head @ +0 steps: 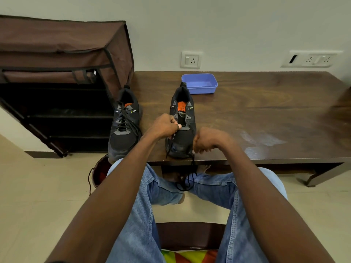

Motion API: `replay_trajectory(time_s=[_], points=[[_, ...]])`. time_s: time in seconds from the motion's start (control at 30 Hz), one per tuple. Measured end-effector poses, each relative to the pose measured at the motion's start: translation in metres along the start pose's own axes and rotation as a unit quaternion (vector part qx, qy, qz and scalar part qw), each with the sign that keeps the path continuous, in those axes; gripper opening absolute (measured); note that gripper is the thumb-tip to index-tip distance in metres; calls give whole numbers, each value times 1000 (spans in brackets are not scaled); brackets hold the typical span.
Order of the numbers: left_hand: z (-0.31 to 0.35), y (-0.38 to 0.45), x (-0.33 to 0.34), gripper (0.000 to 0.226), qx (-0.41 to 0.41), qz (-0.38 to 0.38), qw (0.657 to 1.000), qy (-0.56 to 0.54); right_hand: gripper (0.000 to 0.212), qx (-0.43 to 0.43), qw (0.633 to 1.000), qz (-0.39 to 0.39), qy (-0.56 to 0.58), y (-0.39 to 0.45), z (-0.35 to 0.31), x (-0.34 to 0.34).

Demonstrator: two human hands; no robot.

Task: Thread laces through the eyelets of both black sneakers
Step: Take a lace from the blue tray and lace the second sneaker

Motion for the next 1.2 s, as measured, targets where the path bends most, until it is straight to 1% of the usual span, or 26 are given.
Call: replay_trajectory(time_s=[0.03,0.07,0.1,0.2,0.27,0.33,0.37,0.43,0.5,0.57,0.6,0.63,0.67,0.7,0.73,0.77,0.8,0.83,0.87,0.9,0.93,0.97,1.0,1.03,1.13,1.2], points=[[0,0,1,25,1,-6,1000,-9,25,-4,998,50,23,2,1,-9],[0,1,1,25,0,-11,1000,-17,30,-2,995,79,56,4,0,-13],[0,1,2,25,-1,-14,1000,-23,35,7,993,84,88,6,0,-12],[-2,0,2,23,-4,-20,999,-38,44,61,986,53,144,9,0,6],[-3,-1,2,21,-2,-21,998,-56,36,77,977,38,197,9,0,10],[-2,-2,0,18,0,-17,997,-69,13,77,971,19,224,5,-1,9],[-2,-2,-1,18,2,-15,997,-74,4,76,970,23,228,3,-1,6],[0,-3,-1,18,4,-11,996,-83,17,74,969,55,227,4,4,-3],[-1,-2,0,19,2,-8,996,-91,23,87,977,84,174,-1,8,-11],[-2,-1,1,20,-1,-6,995,-96,18,95,989,80,82,-4,14,-18],[-3,0,1,20,-2,-6,995,-99,15,90,991,70,64,-6,15,-21],[-4,1,1,19,-3,-6,995,-102,15,75,991,52,102,-8,17,-23],[-6,2,1,18,-6,-7,995,-104,18,50,976,33,208,-9,18,-23],[-7,3,1,18,-8,-6,994,-106,22,15,938,2,346,-13,15,-23],[-8,3,2,17,-10,-6,994,-108,25,-32,888,-50,457,-18,6,-22],[-8,4,2,17,-12,-6,994,-111,25,-74,843,-100,523,-24,-2,-23],[-8,4,3,18,-12,-5,993,-114,23,-105,821,-133,546,-28,-8,-23],[-8,4,3,18,-12,-6,993,-116,19,-120,825,-137,536,-29,-11,-23],[-8,5,3,18,-11,-6,993,-118,13,-104,854,-118,496,-24,-8,-21],[-8,5,3,17,-11,-6,993,-117,9,-64,897,-78,430,-18,-2,-19],[-9,5,3,17,-10,-6,993,-116,17,-11,941,-16,336,-8,9,-18],[-10,5,3,16,-10,-8,993,-114,25,44,968,35,245,0,20,-17],[-10,5,2,16,-9,-9,994,-111,30,83,975,54,198,7,25,-13],[-10,5,2,15,-9,-9,994,-106,30,97,975,53,195,12,27,-7],[-9,5,-1,14,-8,4,995,-95,23,74,967,43,241,22,20,-1],[-10,5,-1,15,-6,4,996,-93,21,65,967,90,231,25,20,-9]])
Point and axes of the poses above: each hand's wrist, its own y-axis towards the middle knuckle, its own x-axis out of the palm, z = x × y, the point moved 7 cm from there along y, towards the middle knuckle, and after that the axes turned 11 degrees about y, right-handed, at the moved point
